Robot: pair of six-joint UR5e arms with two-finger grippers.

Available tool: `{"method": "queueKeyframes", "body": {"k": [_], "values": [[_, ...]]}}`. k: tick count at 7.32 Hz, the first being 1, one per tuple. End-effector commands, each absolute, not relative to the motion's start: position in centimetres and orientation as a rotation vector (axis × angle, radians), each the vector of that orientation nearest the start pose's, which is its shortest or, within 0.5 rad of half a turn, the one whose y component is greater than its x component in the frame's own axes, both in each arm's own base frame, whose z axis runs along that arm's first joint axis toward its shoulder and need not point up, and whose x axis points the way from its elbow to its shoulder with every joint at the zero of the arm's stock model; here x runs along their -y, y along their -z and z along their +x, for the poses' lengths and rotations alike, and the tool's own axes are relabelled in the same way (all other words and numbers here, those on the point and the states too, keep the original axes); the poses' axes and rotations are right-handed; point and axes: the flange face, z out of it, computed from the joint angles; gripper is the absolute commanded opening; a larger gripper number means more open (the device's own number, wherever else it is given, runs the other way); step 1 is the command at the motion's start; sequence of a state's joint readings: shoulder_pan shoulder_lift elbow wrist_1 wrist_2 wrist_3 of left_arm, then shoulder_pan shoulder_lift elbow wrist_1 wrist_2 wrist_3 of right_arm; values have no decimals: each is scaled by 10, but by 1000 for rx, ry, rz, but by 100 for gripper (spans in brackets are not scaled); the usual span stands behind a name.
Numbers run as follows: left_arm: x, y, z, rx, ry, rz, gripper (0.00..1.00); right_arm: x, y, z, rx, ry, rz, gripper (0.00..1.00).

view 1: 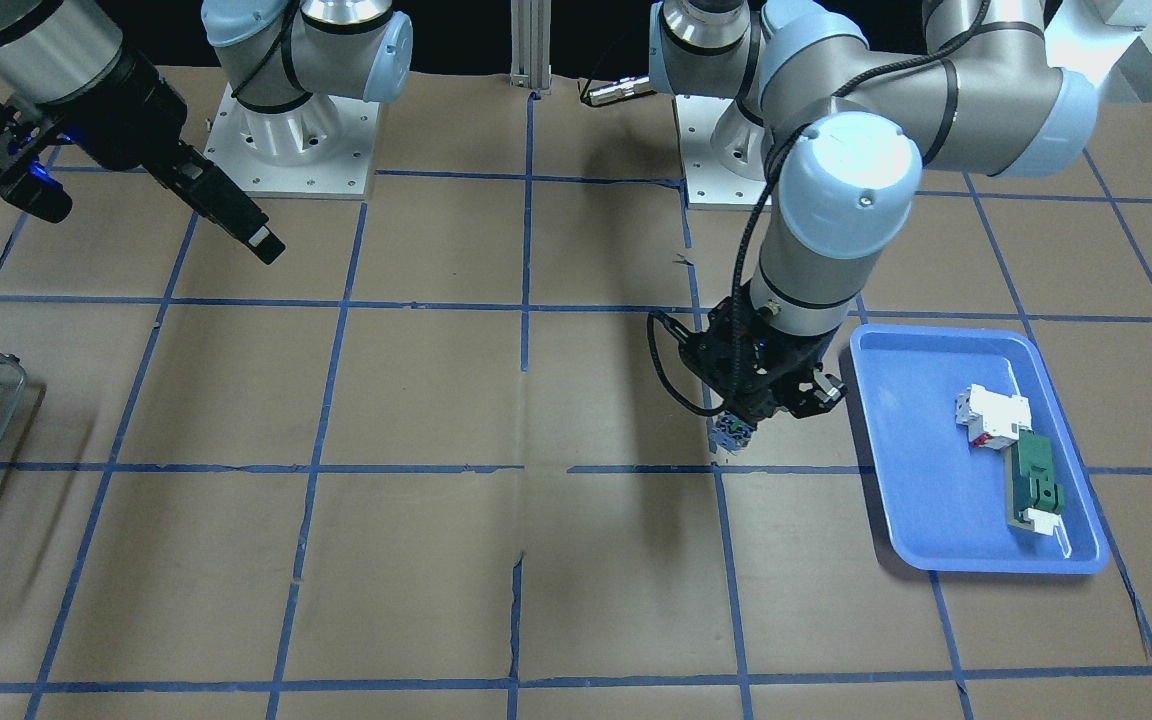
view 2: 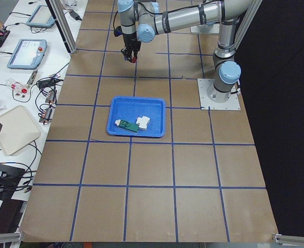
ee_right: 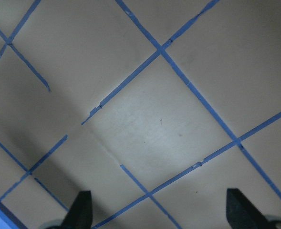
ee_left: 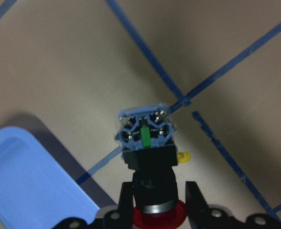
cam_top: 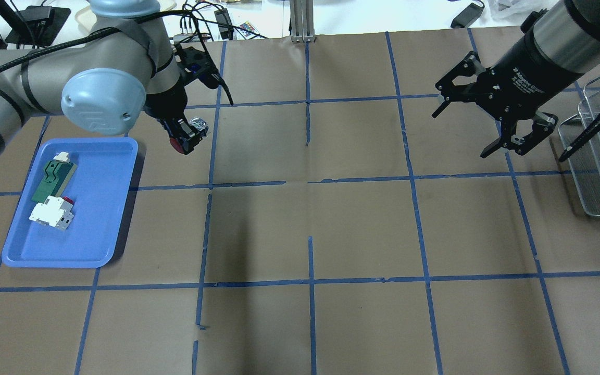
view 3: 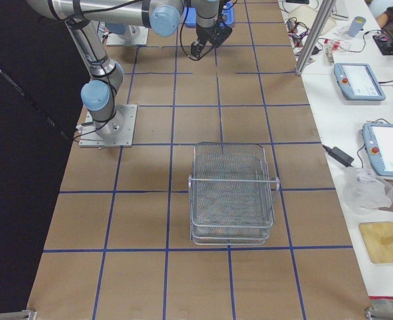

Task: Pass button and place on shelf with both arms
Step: 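Carry the push-button toward the right gripper while the right gripper rotates to meet it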

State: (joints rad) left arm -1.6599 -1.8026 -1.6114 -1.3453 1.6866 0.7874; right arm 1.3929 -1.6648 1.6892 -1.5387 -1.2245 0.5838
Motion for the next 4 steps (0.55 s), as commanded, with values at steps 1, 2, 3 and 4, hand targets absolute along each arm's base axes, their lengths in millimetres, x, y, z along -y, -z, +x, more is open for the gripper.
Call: {"method": "queueKeyframes", "body": {"k": [1, 2, 3, 4], "values": [[554, -390, -217, -2652, 47, 1706, 0, 487, -470, 63, -2373, -331, 1255, 100], [561, -384, -235, -2585, 222, 1953, 0, 501, -468, 51, -2317, -399, 1293, 100], [560, -392, -245, -2448, 375, 2178, 0, 513, -461, 48, -2257, -505, 1336, 100], [566, -386, -247, -2369, 407, 2264, 0, 512, -462, 51, -2220, -543, 1336, 100]]}}
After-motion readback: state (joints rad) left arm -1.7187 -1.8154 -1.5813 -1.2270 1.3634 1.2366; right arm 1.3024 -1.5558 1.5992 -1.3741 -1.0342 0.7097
